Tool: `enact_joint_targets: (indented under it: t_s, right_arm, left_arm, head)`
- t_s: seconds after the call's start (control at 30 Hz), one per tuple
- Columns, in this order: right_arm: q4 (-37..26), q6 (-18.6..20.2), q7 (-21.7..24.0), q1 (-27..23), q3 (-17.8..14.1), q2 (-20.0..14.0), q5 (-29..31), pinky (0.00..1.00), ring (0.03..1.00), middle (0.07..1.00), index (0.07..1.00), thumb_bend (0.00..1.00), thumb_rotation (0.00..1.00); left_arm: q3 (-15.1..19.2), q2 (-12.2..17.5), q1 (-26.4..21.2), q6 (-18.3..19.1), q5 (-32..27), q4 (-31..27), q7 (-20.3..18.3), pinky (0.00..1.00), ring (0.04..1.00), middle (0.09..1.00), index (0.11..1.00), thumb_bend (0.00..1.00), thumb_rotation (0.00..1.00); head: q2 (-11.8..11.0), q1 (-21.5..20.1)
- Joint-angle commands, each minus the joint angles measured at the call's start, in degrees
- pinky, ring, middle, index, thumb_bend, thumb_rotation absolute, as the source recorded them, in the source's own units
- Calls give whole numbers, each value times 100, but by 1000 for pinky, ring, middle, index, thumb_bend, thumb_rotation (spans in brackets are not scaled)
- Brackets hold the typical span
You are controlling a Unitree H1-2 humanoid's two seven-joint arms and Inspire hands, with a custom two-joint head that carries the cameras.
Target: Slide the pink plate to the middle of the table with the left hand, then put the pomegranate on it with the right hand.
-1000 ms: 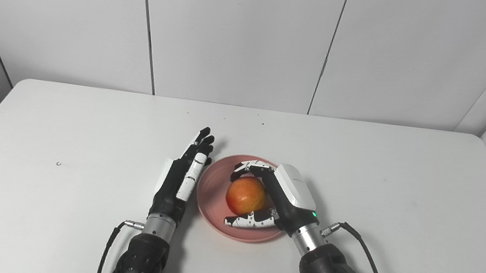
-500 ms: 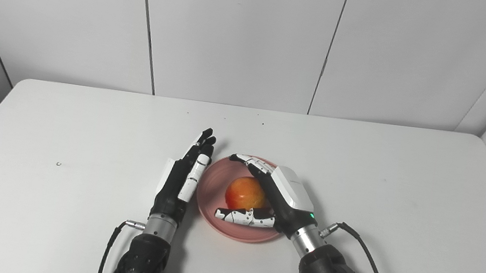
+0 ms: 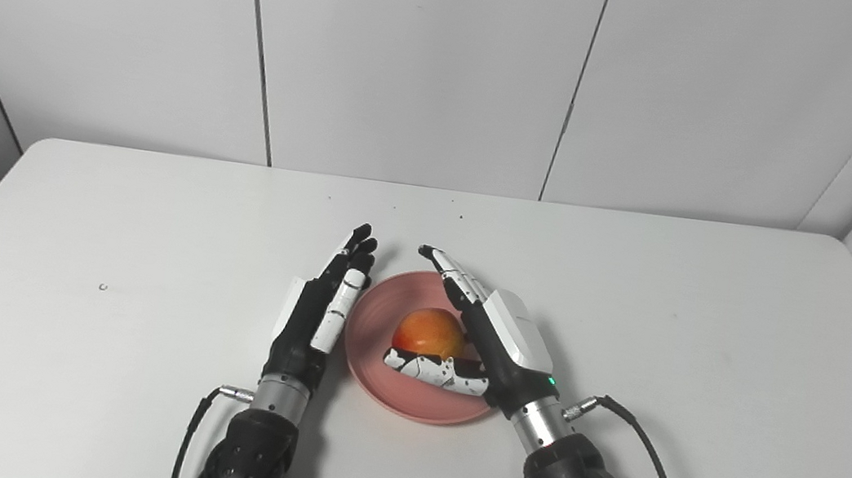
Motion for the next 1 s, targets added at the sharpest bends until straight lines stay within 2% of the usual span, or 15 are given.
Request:
enact_joint_targets:
  t_s: [0.0, 0.13, 0.23, 0.33, 0.53, 0.67, 0.83, 0.97]
  right_arm:
    - [-48, -462, -436, -95, -142, 119, 60, 839, 896, 919, 917, 748, 865]
    - [75, -724, -733, -48, -347, 302, 319, 825, 885, 910, 910, 752, 859]
    - [72, -757, -843, 4, -523, 447, 575, 806, 883, 913, 911, 746, 920]
    - [3, -735, -694, 60, -737, 593, 1146, 859, 906, 912, 914, 673, 974]
    - [-10, -620, -514, 127, -1040, 744, 1887, 917, 927, 911, 915, 649, 1000]
    - [100, -719, -470, 113, -1232, 847, 2313, 902, 917, 904, 912, 627, 1000]
    - [234, -726, -379, 79, -1379, 890, 2656, 885, 903, 893, 898, 641, 993]
    - [326, -704, -306, 69, -1456, 900, 2829, 911, 913, 896, 901, 669, 998]
  left_arm:
    - [0, -36, -83, -80, -69, -63, 3, 889, 928, 933, 921, 512, 1000]
    - [-7, -35, -60, -46, -73, -111, 6, 899, 933, 934, 921, 508, 1000]
    - [-11, -32, -48, -64, -67, -122, 19, 902, 937, 939, 926, 510, 1000]
    - [-1, -37, -32, -91, -51, -133, 52, 923, 949, 947, 934, 514, 1000]
    - [3, -38, -16, -105, 1, -157, 96, 927, 955, 954, 942, 510, 1000]
    - [12, -47, -14, -68, 21, -169, 112, 937, 961, 958, 944, 520, 1000]
    - [-16, -32, -35, -139, 154, -114, 213, 944, 965, 958, 947, 526, 1000]
    - [-9, -30, -44, -187, 187, -95, 238, 960, 972, 961, 959, 533, 1000]
  head:
    - [-1, -10]
    - [6, 4]
    - [5, 4]
    - [9, 8]
    - [16, -4]
    - [25, -2]
    - [27, -2]
    - [26, -12]
